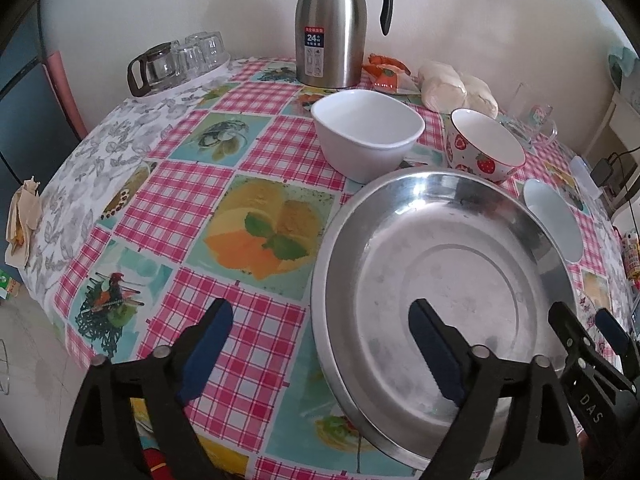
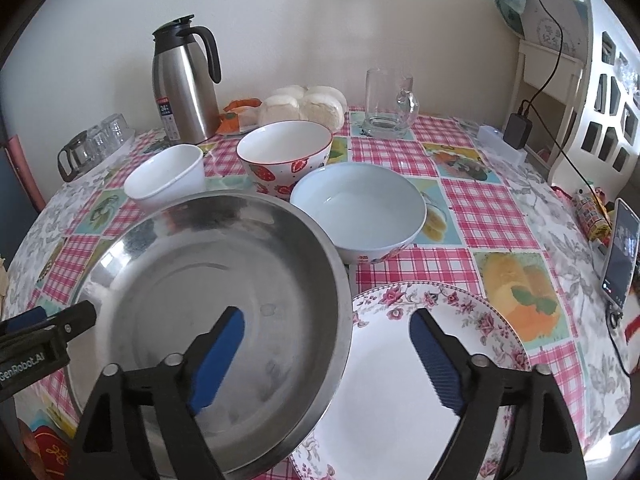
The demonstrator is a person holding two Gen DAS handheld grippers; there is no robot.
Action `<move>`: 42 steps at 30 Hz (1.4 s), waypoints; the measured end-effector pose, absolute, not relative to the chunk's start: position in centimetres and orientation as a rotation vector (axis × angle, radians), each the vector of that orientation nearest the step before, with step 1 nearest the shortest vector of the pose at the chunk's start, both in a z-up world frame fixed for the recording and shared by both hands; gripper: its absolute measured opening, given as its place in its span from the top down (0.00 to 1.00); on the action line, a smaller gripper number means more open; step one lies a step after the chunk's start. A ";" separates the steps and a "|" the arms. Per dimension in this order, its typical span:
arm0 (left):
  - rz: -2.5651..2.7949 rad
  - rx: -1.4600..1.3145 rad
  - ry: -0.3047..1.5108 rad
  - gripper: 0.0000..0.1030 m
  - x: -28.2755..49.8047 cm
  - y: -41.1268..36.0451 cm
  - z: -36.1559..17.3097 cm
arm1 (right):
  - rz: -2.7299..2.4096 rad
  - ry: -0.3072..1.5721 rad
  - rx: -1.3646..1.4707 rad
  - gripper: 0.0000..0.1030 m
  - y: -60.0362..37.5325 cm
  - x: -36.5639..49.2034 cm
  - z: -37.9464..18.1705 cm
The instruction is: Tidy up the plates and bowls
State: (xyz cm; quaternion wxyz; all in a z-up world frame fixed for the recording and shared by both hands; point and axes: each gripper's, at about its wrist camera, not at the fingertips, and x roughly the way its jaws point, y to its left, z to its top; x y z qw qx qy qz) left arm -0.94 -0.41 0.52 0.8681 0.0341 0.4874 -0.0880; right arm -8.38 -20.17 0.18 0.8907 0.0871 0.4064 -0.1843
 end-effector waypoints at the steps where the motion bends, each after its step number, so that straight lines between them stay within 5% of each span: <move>1: -0.180 0.069 1.016 0.12 -0.9 -0.3 0.6 | -0.387 0.845 0.184 0.07 -20.3 -8.4 0.2; 5: -0.162 0.063 1.006 0.01 -0.9 0.0 0.6 | -0.396 0.846 0.214 0.00 -21.0 -8.6 0.0; 42: -0.588 0.105 0.801 0.01 -10.1 -9.4 5.3 | -0.611 0.806 0.441 0.00 -31.7 -17.6 0.8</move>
